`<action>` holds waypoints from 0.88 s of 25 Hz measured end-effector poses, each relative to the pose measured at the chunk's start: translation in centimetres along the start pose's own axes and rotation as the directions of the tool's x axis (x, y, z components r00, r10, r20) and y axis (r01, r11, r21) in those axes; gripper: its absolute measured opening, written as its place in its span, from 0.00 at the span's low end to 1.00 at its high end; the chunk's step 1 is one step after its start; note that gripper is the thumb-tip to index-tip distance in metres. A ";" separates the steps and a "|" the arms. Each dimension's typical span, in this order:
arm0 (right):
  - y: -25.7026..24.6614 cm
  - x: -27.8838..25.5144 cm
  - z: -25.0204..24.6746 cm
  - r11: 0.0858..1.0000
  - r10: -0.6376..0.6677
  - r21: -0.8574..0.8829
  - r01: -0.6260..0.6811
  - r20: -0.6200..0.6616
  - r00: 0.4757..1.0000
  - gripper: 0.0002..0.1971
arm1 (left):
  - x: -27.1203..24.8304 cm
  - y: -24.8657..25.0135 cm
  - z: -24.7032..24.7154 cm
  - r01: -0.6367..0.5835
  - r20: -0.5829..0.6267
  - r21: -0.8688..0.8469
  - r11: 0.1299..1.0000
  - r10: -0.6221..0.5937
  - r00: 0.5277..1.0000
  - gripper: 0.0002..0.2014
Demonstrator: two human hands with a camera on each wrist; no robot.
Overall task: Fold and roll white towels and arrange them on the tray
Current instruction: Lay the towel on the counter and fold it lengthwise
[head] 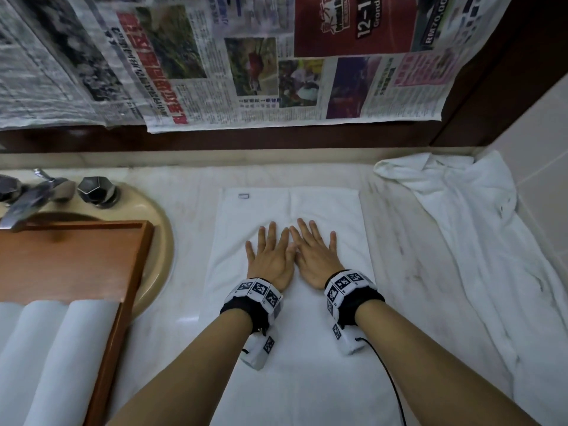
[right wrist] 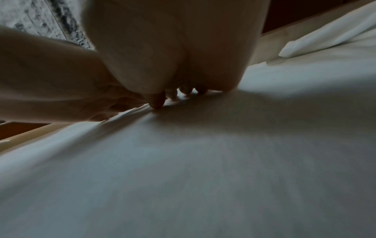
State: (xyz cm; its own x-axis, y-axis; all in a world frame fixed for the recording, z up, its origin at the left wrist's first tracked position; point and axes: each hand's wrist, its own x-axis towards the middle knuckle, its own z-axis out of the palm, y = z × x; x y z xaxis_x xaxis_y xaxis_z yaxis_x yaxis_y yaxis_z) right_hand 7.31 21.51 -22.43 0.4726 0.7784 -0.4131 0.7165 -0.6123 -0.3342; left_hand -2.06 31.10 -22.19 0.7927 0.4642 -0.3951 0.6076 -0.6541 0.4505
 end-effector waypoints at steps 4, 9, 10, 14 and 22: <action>0.8 3.3 -1.8 0.995 -0.043 0.087 0.041 0.015 0.999 0.29 | 3.3 0.3 -1.3 0.017 -0.030 -0.030 0.999 -0.018 0.999 0.27; 2.5 5.3 -3.2 0.993 -0.099 0.060 0.099 0.008 0.995 0.30 | 5.3 -0.6 -2.0 0.034 -0.041 0.014 0.999 -0.033 0.999 0.27; 3.2 5.4 -3.3 0.996 -0.087 0.019 0.087 0.003 0.996 0.29 | 5.3 -1.2 -2.1 0.037 -0.053 0.062 0.997 -0.034 0.998 0.26; 7.0 5.5 -4.9 0.992 0.121 -0.024 -0.121 -0.007 0.993 0.30 | 5.6 -4.7 -3.9 0.139 -0.085 0.078 0.987 -0.132 0.988 0.27; 2.2 7.1 -6.4 0.998 0.064 -0.017 -0.063 0.032 0.997 0.32 | 9.1 1.5 -6.3 0.168 0.005 -0.150 0.974 -0.169 0.986 0.28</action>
State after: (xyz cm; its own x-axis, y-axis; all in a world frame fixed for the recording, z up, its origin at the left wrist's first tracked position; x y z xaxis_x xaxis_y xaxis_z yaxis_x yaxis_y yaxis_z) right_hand 15.53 26.54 -20.68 0.5008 0.7330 -0.4603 0.6935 -0.6581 -0.2933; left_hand 6.33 38.13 -20.06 0.6783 0.5649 -0.4699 0.7325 -0.4696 0.4929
